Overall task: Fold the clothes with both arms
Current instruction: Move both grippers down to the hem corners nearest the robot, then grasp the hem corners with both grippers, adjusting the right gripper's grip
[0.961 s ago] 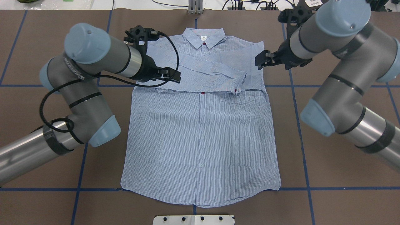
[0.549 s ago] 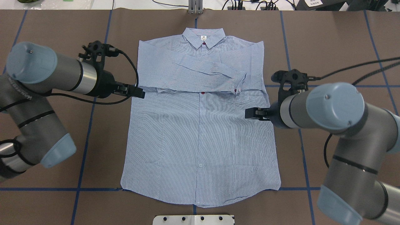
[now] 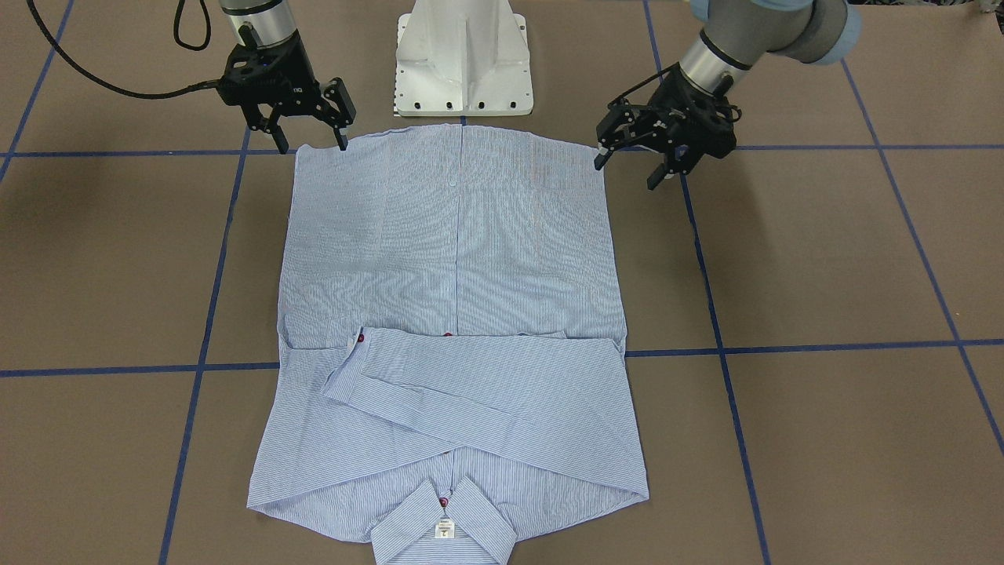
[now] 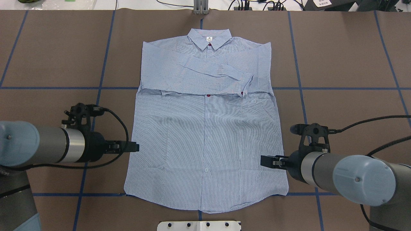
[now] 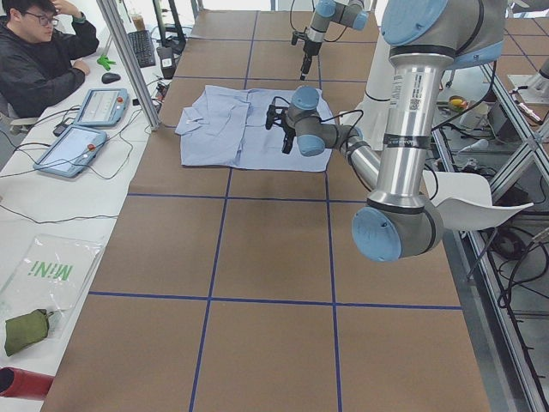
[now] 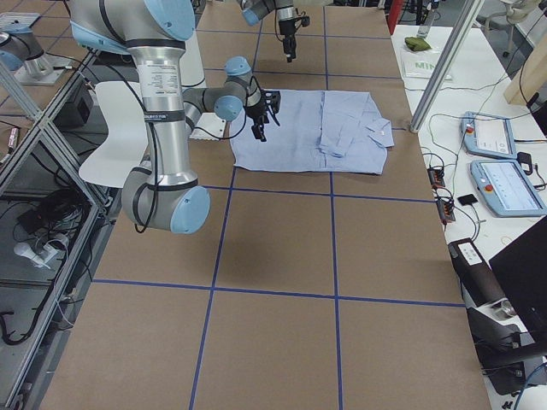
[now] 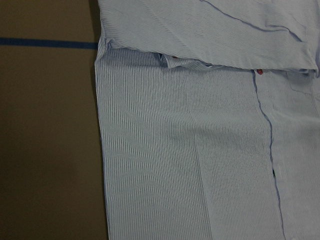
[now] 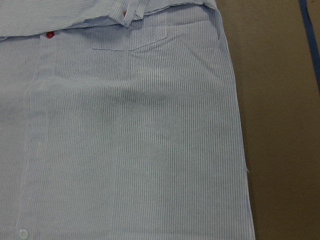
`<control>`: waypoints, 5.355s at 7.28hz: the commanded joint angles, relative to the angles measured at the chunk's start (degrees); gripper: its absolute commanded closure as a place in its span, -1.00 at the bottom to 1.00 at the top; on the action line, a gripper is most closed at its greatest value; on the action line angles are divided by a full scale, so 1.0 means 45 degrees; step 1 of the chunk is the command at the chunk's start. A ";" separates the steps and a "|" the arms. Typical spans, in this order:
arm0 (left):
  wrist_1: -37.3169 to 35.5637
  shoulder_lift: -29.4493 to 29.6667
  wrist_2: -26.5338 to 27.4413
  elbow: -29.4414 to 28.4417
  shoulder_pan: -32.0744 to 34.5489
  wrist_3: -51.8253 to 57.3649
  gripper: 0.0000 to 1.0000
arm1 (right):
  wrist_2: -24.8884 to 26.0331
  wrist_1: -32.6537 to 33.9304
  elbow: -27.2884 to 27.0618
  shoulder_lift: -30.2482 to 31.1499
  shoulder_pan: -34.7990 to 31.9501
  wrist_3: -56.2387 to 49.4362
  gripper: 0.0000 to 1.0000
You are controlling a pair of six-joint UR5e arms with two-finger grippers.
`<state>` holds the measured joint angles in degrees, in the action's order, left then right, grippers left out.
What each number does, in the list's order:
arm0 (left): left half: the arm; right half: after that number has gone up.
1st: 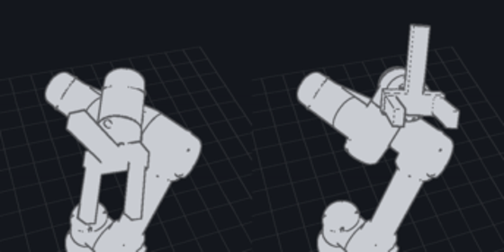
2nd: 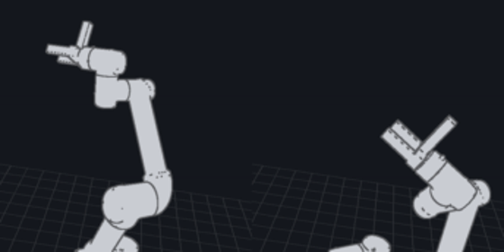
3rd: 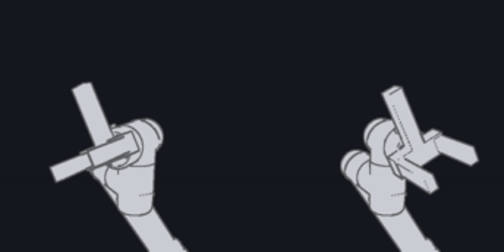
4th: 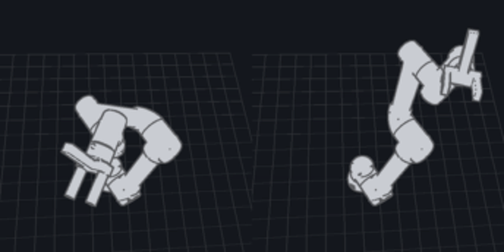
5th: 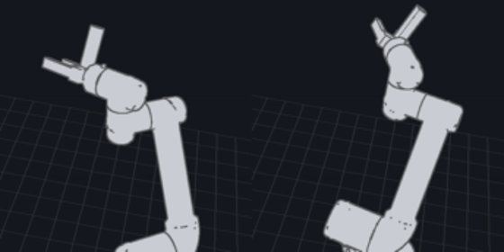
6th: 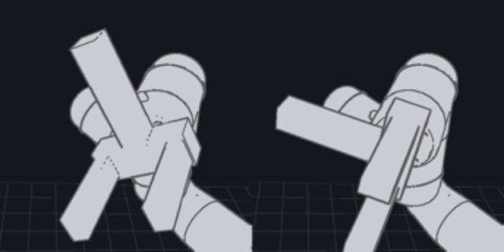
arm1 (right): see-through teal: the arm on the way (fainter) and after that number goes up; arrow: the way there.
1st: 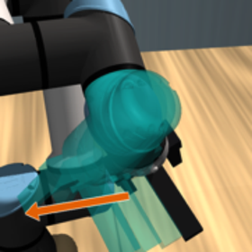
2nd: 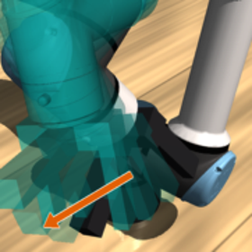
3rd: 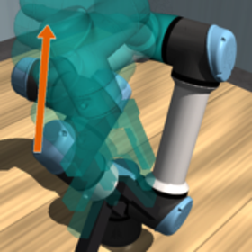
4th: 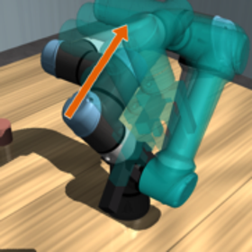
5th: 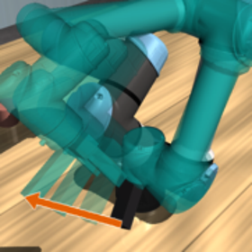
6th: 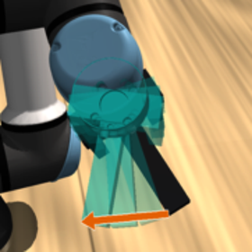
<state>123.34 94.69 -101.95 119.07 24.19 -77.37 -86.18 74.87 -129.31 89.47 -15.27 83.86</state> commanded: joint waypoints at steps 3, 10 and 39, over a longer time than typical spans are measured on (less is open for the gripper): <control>-0.1017 -0.0262 0.1107 -0.0404 -0.1973 -0.1107 -1.00 | 0.0518 -0.1209 0.0063 0.0859 0.0365 0.0095 -1.00; -0.1296 -0.0125 0.1192 -0.1010 -0.2211 -0.1068 -0.35 | 0.0966 -0.1190 0.0102 0.0859 0.0638 0.0134 -1.00; -0.1472 0.0461 0.1171 -0.0913 -0.2778 -0.1498 1.00 | 0.3972 -0.3982 0.1684 0.2149 0.3605 0.2283 -0.58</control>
<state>116.71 96.71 -96.69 114.73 11.69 -84.10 -71.21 57.20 -122.00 99.32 -1.42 92.82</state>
